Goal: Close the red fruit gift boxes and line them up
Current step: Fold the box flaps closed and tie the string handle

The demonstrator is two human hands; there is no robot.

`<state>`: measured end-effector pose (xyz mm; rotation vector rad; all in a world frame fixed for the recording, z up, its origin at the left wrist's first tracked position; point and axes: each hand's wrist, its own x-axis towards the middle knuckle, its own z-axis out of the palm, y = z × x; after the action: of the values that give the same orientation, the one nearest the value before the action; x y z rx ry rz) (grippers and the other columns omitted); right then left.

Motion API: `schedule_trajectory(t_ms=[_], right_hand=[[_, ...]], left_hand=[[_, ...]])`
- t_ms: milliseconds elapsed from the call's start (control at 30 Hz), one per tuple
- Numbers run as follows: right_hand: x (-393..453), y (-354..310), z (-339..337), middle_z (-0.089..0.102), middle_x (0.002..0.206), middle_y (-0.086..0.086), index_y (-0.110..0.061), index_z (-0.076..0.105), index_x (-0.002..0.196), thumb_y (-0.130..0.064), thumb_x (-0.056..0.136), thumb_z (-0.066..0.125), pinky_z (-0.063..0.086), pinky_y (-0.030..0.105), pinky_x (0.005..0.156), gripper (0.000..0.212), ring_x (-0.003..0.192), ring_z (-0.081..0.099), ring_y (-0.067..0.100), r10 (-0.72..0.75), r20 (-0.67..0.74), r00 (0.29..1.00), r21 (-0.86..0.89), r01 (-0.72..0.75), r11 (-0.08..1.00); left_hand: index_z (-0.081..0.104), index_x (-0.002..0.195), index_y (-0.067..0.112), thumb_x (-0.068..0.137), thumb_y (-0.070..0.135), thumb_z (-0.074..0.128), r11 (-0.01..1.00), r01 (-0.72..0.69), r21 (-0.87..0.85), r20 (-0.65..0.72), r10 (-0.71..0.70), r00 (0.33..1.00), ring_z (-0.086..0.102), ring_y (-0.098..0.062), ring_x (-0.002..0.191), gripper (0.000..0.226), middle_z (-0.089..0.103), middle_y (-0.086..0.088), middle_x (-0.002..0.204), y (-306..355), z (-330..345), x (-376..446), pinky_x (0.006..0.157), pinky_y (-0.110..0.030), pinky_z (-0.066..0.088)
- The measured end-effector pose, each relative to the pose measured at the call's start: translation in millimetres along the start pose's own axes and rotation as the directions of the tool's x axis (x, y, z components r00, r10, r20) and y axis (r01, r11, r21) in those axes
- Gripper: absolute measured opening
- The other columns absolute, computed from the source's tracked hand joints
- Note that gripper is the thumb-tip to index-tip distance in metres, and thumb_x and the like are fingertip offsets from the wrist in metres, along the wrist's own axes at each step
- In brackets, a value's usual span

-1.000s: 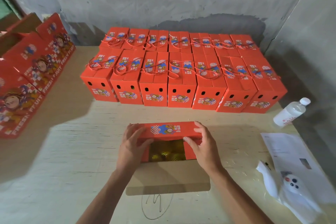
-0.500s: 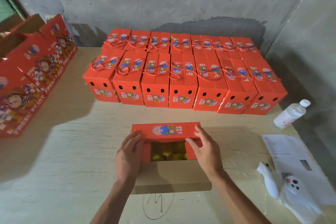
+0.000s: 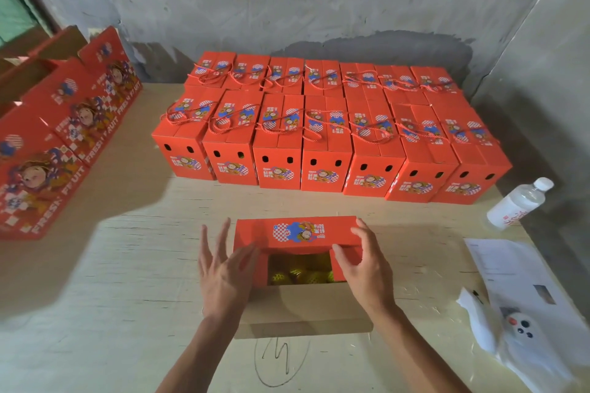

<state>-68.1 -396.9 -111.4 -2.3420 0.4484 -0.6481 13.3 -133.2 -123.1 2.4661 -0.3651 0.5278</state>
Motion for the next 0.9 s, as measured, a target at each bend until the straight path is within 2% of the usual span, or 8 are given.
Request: schedule_trajectory(t_ms=[67, 133, 200, 300, 467, 633, 733, 900], right_hand=[[3, 2, 0, 0.057, 0.146, 0.003, -0.016, 0.040, 0.149, -0.052, 0.092, 0.068, 0.064, 0.040, 0.080, 0.073, 0.114, 0.069, 0.021, 0.190, 0.082, 0.978, 0.063, -0.196, 0.979], [6, 4, -2, 0.070, 0.126, 0.000, -0.024, 0.042, 0.146, -0.069, 0.091, 0.056, 0.064, 0.033, 0.072, 0.072, 0.094, 0.073, 0.015, 0.343, 0.187, 0.921, 0.096, -0.364, 0.926], [7, 5, -2, 0.072, 0.104, -0.010, -0.028, 0.058, 0.130, -0.075, 0.090, 0.051, 0.058, 0.018, 0.061, 0.062, 0.081, 0.070, 0.006, 0.372, 0.242, 0.896, 0.144, -0.412, 0.900], [8, 6, -2, 0.070, 0.096, -0.013, -0.032, 0.063, 0.118, -0.072, 0.091, 0.054, 0.050, 0.011, 0.054, 0.049, 0.079, 0.069, 0.004, 0.384, 0.253, 0.888, 0.214, -0.439, 0.873], [9, 7, 4, 0.070, 0.093, -0.013, -0.030, 0.065, 0.115, -0.060, 0.094, 0.061, 0.049, 0.010, 0.051, 0.036, 0.074, 0.069, 0.001, 0.429, 0.208, 0.879, 0.268, -0.473, 0.839], [10, 7, 6, 0.071, 0.094, -0.013, -0.031, 0.066, 0.112, -0.059, 0.094, 0.063, 0.048, 0.010, 0.050, 0.034, 0.075, 0.069, 0.004, 0.459, 0.188, 0.868, 0.278, -0.495, 0.823], [12, 0, 10, 0.072, 0.090, -0.017, -0.035, 0.067, 0.106, -0.066, 0.087, 0.067, 0.047, 0.009, 0.051, 0.036, 0.073, 0.067, -0.006, 0.458, 0.190, 0.868, 0.285, -0.495, 0.821], [26, -4, 17, 0.070, 0.093, -0.017, -0.032, 0.067, 0.109, -0.060, 0.089, 0.069, 0.045, 0.007, 0.049, 0.034, 0.073, 0.067, -0.003, 0.470, 0.189, 0.862, 0.263, -0.506, 0.822]], left_hand=[[0.079, 0.102, 0.035, 0.090, 0.033, 0.076, 0.996, 0.059, -0.062, 0.012, -0.058, 0.998, 0.024, -0.027, 0.155, 0.012, 0.047, 0.002, 0.157, 1, 2, 1, 0.116, -0.057, 0.036], [0.075, 0.096, 0.040, 0.093, 0.038, 0.074, 0.923, 0.278, -0.268, 0.122, -0.254, 0.960, 0.040, -0.017, 0.147, 0.004, 0.051, 0.017, 0.149, 4, 5, 2, 0.110, -0.055, 0.045], [0.071, 0.096, 0.040, 0.089, 0.048, 0.074, 0.773, 0.434, -0.462, 0.227, -0.370, 0.901, 0.061, -0.012, 0.124, 0.011, 0.064, 0.018, 0.133, 3, 7, 4, 0.097, -0.053, 0.055], [0.060, 0.115, 0.038, 0.082, 0.057, 0.077, 0.608, 0.513, -0.605, 0.308, -0.416, 0.856, 0.072, -0.011, 0.101, 0.041, 0.073, 0.015, 0.114, 1, 5, 5, 0.078, -0.048, 0.063], [0.062, 0.108, 0.061, 0.081, 0.068, 0.070, 0.699, 0.507, -0.505, 0.281, -0.423, 0.862, 0.069, 0.005, 0.092, 0.029, 0.071, 0.030, 0.103, 2, 0, 4, 0.069, -0.023, 0.057], [0.067, 0.113, 0.050, 0.080, 0.067, 0.070, 0.651, 0.548, -0.525, 0.321, -0.445, 0.836, 0.071, 0.000, 0.091, 0.038, 0.074, 0.025, 0.102, 2, 0, 9, 0.072, -0.029, 0.061], [0.070, 0.114, 0.046, 0.083, 0.058, 0.071, 0.641, 0.547, -0.538, 0.350, -0.420, 0.837, 0.072, -0.003, 0.092, 0.033, 0.076, 0.018, 0.100, -1, 1, 22, 0.075, -0.033, 0.060], [0.074, 0.105, 0.039, 0.085, 0.051, 0.072, 0.591, 0.596, -0.544, 0.432, -0.411, 0.803, 0.074, -0.007, 0.089, 0.023, 0.078, 0.016, 0.095, -1, 5, 49, 0.068, -0.023, 0.059]])
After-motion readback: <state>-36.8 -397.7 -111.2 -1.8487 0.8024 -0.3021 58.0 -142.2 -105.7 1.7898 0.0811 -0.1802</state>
